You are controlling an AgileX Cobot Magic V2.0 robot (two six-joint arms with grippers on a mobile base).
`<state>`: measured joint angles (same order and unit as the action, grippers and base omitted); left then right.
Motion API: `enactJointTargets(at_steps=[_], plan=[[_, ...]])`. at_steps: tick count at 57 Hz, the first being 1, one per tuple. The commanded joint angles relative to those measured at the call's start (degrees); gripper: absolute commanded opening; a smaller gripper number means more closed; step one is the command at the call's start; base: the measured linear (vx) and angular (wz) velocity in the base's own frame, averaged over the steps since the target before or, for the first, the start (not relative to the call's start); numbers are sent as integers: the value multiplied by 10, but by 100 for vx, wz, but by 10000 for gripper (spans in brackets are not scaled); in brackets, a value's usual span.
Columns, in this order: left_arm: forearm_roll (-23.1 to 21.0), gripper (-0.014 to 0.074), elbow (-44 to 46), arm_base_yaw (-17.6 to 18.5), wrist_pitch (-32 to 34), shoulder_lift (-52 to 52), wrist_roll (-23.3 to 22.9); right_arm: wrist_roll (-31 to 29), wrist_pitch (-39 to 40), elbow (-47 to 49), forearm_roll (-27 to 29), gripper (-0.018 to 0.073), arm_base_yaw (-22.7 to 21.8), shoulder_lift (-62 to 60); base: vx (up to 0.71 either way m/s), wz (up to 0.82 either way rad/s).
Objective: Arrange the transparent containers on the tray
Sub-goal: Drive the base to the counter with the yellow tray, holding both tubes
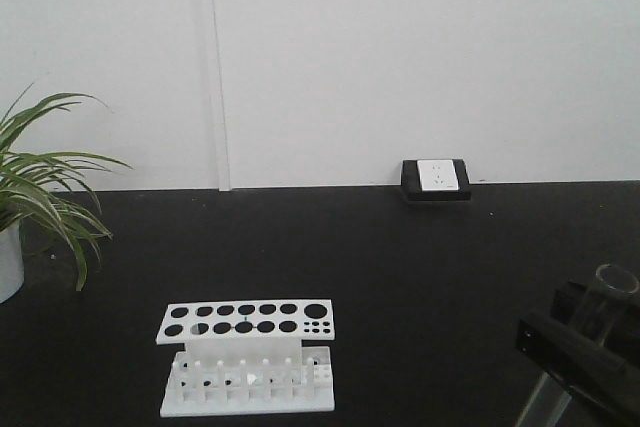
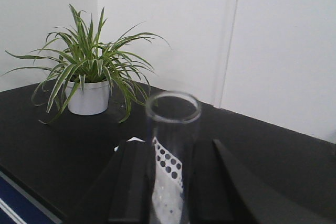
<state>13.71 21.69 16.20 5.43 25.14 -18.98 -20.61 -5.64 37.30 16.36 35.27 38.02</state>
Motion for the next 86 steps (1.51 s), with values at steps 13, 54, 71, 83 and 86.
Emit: enactJointTargets(at_steps=[13, 54, 71, 83, 86], plan=[[-7, 174, 20, 3, 42, 2, -4, -4, 46, 17, -1, 138, -4, -2, -25, 0], [-7, 174, 20, 3, 42, 2, -4, -4, 46, 17, -1, 138, -4, -2, -33, 7], [-7, 174, 20, 3, 41, 2, -4, -4, 46, 17, -1, 138, -4, -2, -36, 8], [-7, 174, 20, 3, 40, 2, -4, -4, 46, 17, -1, 138, -4, -2, -34, 6], [-7, 174, 20, 3, 40, 2, -4, -4, 46, 17, -1, 138, -4, -2, -33, 4]])
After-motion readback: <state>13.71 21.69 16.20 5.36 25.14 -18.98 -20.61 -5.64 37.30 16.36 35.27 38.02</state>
